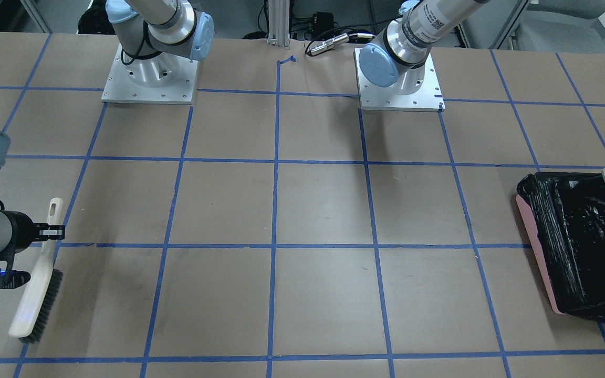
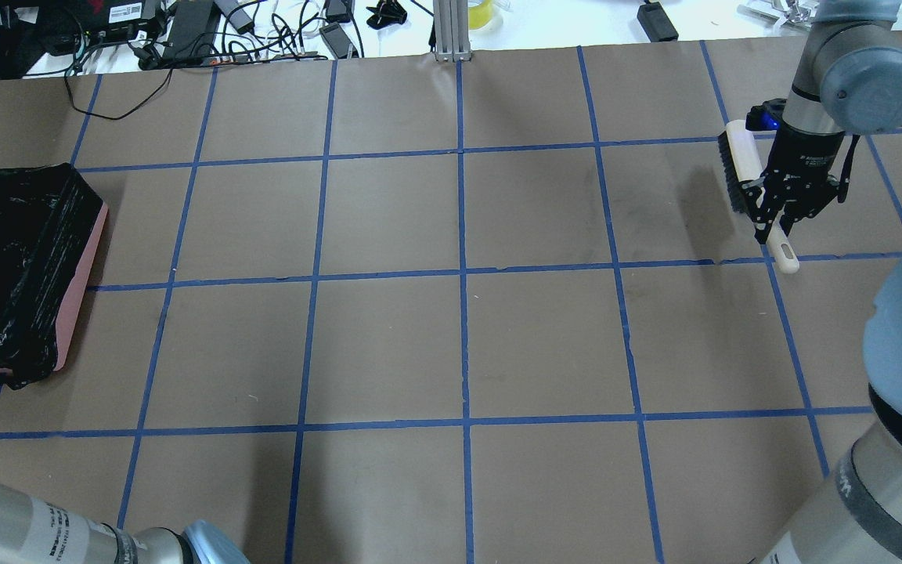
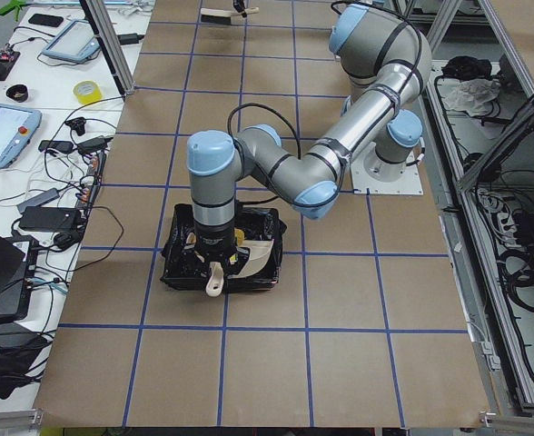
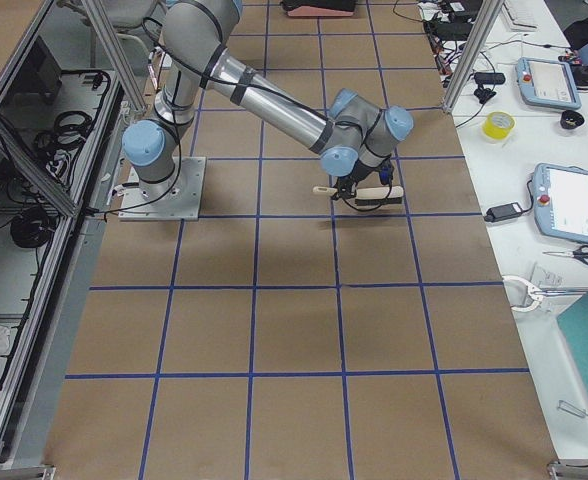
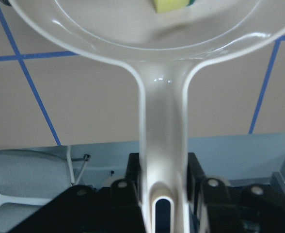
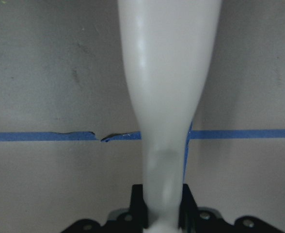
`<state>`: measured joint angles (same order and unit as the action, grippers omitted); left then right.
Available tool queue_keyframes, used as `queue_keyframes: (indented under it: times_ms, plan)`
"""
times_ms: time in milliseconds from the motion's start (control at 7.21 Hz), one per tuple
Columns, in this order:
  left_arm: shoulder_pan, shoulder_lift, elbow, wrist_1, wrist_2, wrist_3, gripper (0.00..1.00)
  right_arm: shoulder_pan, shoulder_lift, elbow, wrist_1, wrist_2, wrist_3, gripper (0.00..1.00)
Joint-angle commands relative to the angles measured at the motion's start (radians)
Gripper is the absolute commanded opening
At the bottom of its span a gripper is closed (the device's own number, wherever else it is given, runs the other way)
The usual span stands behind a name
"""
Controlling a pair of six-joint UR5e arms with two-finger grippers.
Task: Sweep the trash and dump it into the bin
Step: 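Tilt the dustpan over the bin with the left gripper to dump the items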
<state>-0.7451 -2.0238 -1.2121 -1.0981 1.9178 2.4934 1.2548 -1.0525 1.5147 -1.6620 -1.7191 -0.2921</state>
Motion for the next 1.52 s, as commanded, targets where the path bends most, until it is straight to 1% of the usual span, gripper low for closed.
queue_keyframes:
  times_ms: [0,139,277,554,693,832,970,1109,1248,1386]
  plan:
    - [-0.059,0.013,-0.087,0.15,0.14,-0.152,0.0,0.0,0.019,0.002,-0.007,0.003,0.005,0.0]
    - [-0.071,0.026,-0.162,0.256,0.194,-0.169,0.0,0.0,0.02,0.002,-0.005,0.007,0.005,0.0]
    - [-0.103,0.055,-0.203,0.306,0.199,-0.119,0.0,0.0,0.022,0.002,-0.005,0.007,0.001,0.0]
    - [-0.118,0.083,-0.222,0.307,0.198,-0.103,0.0,0.0,0.031,0.002,-0.005,0.01,0.001,0.0]
    - [-0.115,0.091,-0.207,0.276,0.179,-0.087,0.0,0.0,0.031,0.002,-0.007,0.013,0.004,0.15]
    - [-0.108,0.105,-0.195,0.233,0.102,-0.082,0.0,0.0,0.031,0.002,-0.007,0.013,0.005,0.29]
    - [-0.102,0.119,-0.157,0.13,0.057,-0.076,0.0,0.0,0.031,0.002,-0.005,0.015,0.002,0.39]
    - [-0.106,0.132,-0.118,0.028,-0.013,-0.076,0.0,0.0,0.026,0.001,-0.002,0.019,-0.002,0.55]
    - [-0.111,0.142,-0.109,-0.055,-0.096,-0.089,0.0,0.0,0.026,0.001,-0.002,0.019,-0.002,0.73]
    - [-0.123,0.149,-0.112,-0.118,-0.158,-0.117,0.0,0.0,0.022,0.001,-0.001,0.018,-0.004,0.75]
